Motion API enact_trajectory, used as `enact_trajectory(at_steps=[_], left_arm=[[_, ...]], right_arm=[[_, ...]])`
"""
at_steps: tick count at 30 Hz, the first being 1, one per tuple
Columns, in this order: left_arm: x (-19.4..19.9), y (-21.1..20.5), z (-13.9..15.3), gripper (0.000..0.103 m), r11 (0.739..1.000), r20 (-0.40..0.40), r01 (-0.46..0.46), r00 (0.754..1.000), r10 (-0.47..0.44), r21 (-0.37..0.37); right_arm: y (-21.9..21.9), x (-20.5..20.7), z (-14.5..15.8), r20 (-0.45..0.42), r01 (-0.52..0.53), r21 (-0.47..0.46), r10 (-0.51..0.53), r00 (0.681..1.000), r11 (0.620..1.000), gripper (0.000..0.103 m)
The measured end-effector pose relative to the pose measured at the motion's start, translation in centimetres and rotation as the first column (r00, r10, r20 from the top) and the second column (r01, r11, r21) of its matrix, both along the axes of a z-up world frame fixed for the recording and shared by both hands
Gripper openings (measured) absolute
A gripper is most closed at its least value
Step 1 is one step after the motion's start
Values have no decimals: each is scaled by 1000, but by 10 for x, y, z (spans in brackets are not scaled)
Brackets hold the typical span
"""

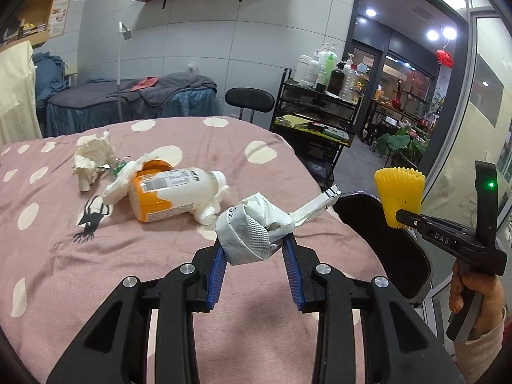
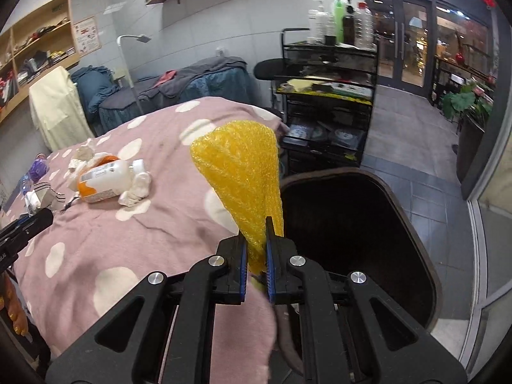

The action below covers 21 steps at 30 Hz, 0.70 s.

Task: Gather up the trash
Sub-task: 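Carry the foam net over the bin and open the right tool while the left tool carries the mask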

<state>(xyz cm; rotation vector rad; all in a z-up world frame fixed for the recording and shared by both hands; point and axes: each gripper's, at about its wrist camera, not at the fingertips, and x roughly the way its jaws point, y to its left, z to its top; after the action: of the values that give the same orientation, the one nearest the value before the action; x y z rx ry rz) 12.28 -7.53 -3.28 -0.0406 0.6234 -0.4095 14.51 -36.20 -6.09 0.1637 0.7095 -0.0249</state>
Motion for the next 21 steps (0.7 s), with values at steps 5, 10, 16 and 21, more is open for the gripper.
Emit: enact_trajectory(at_steps=[5,10,16,21], left_arm=[[-1,-25,-3,33,999,-4,50,999,-50,13],[2,-44,-5,33,995,-21,93,995,-93,16],[1,-68,-3,33,989,-21,144,989,-143,34],[2,-83,-1,33,983,-17,176,984,-176,48]], right_arm=[[-27,-3,-19,-47,67,9,-67,997,998,10],[-51,2,-43,-102,123,39,-119,988,992,10],[-75,17,-73,-179,185,60,-172,969,981,10],[-87,26,-93,-229,235,48,-218,949,971,10]])
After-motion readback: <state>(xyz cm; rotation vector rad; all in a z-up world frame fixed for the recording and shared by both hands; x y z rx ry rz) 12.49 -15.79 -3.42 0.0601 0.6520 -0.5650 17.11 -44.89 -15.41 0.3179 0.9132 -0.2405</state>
